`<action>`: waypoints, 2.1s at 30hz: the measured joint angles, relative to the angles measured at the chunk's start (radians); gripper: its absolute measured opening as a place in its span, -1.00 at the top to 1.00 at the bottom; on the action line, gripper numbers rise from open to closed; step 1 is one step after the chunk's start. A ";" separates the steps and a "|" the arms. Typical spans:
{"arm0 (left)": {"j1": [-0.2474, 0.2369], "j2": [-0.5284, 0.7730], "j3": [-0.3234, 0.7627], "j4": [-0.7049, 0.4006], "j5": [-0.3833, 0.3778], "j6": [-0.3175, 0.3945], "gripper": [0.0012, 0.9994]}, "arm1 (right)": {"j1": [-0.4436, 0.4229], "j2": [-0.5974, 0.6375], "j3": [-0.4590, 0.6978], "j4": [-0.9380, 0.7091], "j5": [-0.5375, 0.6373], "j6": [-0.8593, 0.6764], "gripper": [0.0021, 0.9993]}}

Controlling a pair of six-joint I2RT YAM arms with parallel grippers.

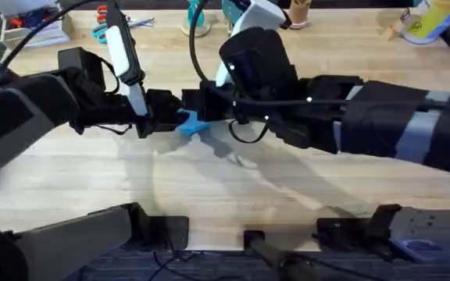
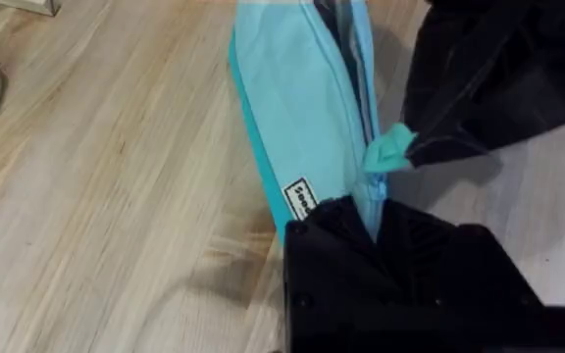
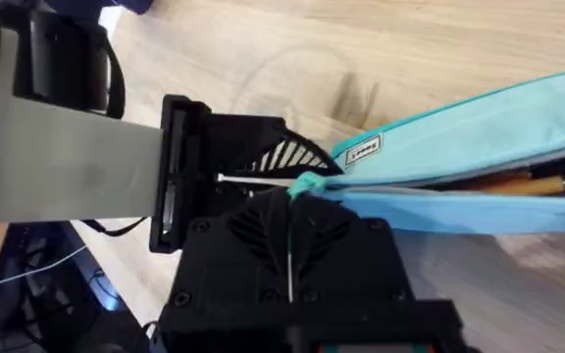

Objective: Unzip the bag, pick up the pens from the table one at a time and place them inside, then zip the bag closed.

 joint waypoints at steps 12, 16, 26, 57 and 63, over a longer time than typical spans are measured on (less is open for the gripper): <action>0.000 0.000 0.000 0.000 0.000 0.000 0.91 | 0.000 0.000 0.000 -0.007 0.000 0.000 0.94; 0.000 0.000 0.000 0.000 0.000 0.000 0.91 | -0.008 0.000 0.000 -0.029 0.000 0.000 0.94; -0.001 0.000 0.000 0.001 0.001 0.000 0.91 | -0.110 0.000 0.000 -0.052 -0.019 -0.005 0.94; -0.001 0.000 0.000 0.002 -0.002 0.000 0.92 | -0.374 0.000 0.000 -0.097 -0.006 -0.137 0.94; -0.001 0.000 0.000 0.002 -0.003 0.000 0.92 | -0.384 -0.026 0.000 -0.099 -0.004 -0.192 0.94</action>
